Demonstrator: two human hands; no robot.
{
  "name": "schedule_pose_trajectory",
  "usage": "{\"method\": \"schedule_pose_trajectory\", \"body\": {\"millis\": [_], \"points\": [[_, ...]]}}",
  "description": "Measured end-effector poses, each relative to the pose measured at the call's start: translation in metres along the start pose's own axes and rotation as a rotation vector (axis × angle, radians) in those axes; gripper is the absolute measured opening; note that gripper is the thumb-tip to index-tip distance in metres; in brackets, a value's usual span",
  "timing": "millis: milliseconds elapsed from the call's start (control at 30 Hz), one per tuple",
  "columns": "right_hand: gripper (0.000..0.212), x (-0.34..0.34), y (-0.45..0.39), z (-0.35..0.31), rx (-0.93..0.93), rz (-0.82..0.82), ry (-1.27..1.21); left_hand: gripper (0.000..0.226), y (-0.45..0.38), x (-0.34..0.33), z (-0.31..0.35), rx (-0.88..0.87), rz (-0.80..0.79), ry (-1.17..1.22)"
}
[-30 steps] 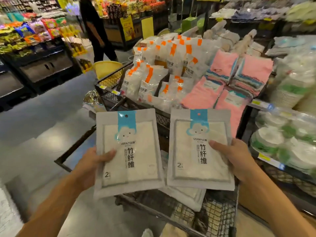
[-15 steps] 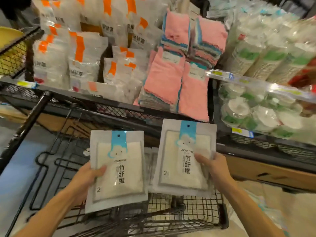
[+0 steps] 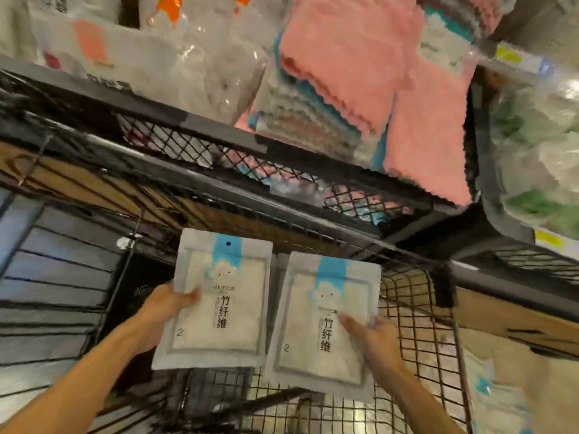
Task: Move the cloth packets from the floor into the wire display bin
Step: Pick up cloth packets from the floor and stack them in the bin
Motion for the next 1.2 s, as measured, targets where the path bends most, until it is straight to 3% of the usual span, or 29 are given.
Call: {"method": "schedule_pose_trajectory", "body": {"millis": [167, 300, 400, 467, 633, 733, 800, 933, 1033, 1200], "points": [[0.022, -0.004, -0.051, 0.039, -0.014, 0.030, 0.052, 0.048, -0.047, 0.000, -0.026, 0.009, -0.030, -0.042], [0.015, -0.007, -0.073, 0.057, 0.028, 0.052, 0.173, 0.036, -0.063, -0.001, -0.035, 0.016, -0.108, -0.088], [0.013, -0.013, -0.074, 0.063, 0.092, 0.064, 0.212, 0.026, -0.079, -0.001, -0.040, 0.004, -0.017, -0.224], [0.025, -0.017, -0.072, 0.066, 0.126, 0.117, 0.190, 0.027, -0.086, -0.004, -0.043, -0.018, 0.101, -0.343], [0.041, -0.022, -0.072, 0.073, 0.254, 0.206, 0.331, 0.064, -0.080, -0.018, -0.045, -0.081, 0.314, -0.627], [0.043, -0.026, -0.075, 0.076, 0.261, 0.247, 0.411, 0.075, -0.080, -0.024, -0.048, -0.224, 0.367, -0.727], [0.047, -0.030, -0.074, 0.076, 0.298, 0.306, 0.631, 0.071, -0.081, -0.028, -0.053, -0.244, 0.387, -0.886], [0.080, -0.035, -0.074, 0.079, 0.312, 0.361, 1.161, 0.064, -0.074, -0.041, -0.060, -0.172, 0.400, -1.194], [0.087, -0.036, -0.075, 0.075, 0.287, 0.331, 1.427, 0.063, -0.071, -0.049, -0.059, -0.111, 0.342, -1.229], [0.091, -0.042, -0.066, 0.040, 0.425, 0.184, 1.579, 0.064, -0.055, -0.055, -0.039, -0.273, 0.368, -1.452]]}}
Point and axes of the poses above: each hand's wrist, its own y-axis away from the middle knuckle, its own x-axis out of the back of the hand, z = x × y, the point moved 5 cm from there along -y, towards the middle knuckle, and after that the axes turned 13 degrees about -y, right-handed, at the moved point
